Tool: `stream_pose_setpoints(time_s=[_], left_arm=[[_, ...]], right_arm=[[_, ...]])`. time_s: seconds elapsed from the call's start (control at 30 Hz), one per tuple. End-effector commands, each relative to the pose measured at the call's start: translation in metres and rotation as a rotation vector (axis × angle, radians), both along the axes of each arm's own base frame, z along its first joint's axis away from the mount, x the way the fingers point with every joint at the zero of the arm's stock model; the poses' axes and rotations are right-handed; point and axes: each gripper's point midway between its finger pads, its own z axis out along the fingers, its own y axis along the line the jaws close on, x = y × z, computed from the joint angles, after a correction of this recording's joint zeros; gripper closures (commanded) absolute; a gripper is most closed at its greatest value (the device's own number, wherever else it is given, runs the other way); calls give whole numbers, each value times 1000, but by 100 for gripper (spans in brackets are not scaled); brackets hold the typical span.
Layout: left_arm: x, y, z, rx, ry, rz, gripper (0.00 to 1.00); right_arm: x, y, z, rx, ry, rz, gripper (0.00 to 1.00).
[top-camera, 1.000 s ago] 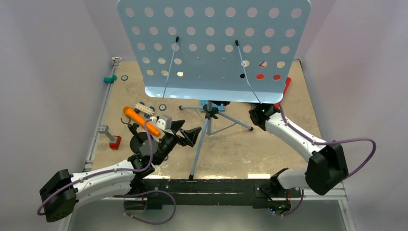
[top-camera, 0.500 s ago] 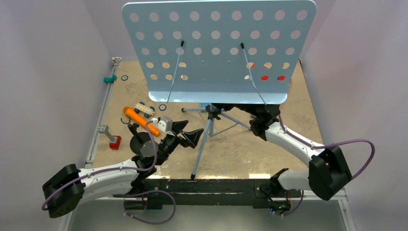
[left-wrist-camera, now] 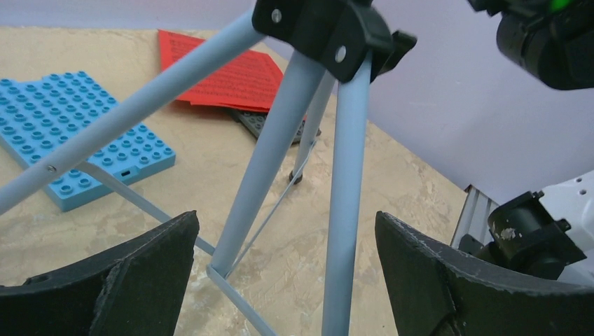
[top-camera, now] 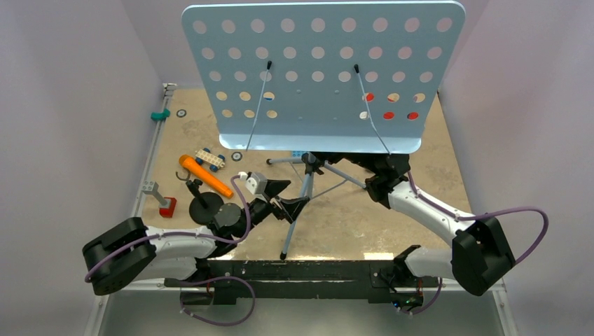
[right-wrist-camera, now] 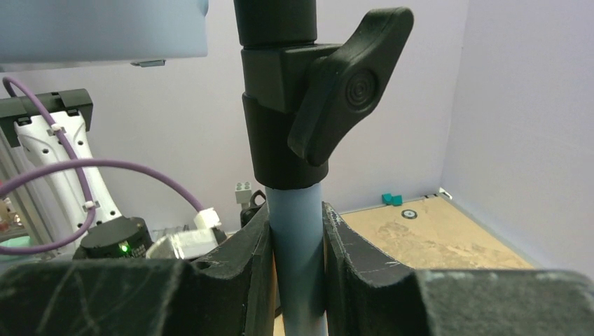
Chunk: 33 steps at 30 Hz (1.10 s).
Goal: Pack up the instrument practice props
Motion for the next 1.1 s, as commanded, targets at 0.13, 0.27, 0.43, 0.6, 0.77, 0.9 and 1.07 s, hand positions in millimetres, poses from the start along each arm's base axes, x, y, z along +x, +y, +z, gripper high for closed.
stream_pose_setpoints(time_s=[0.13, 0.27, 0.43, 0.6, 0.77, 0.9, 1.07], left_arm=[[3, -21, 6, 12, -63, -42, 31], [9, -15, 16, 21, -117, -1, 57], [16, -4, 41, 41, -199, 68, 92], [26, 10, 62, 61, -264, 151, 100], [32, 24, 76, 58, -294, 205, 100], [41, 37, 78, 47, -291, 270, 100], [48, 37, 54, 73, -239, 285, 100]], right_arm=[[0, 2, -122, -234, 488, 48, 100], [-10, 7, -102, -198, 475, 85, 100], [-24, 22, -78, -140, 469, 119, 100], [-22, 31, -62, -70, 489, 101, 100], [-25, 34, -50, -29, 481, 80, 100], [-25, 40, -67, -75, 470, 42, 100], [-18, 39, -111, -143, 506, -8, 100]])
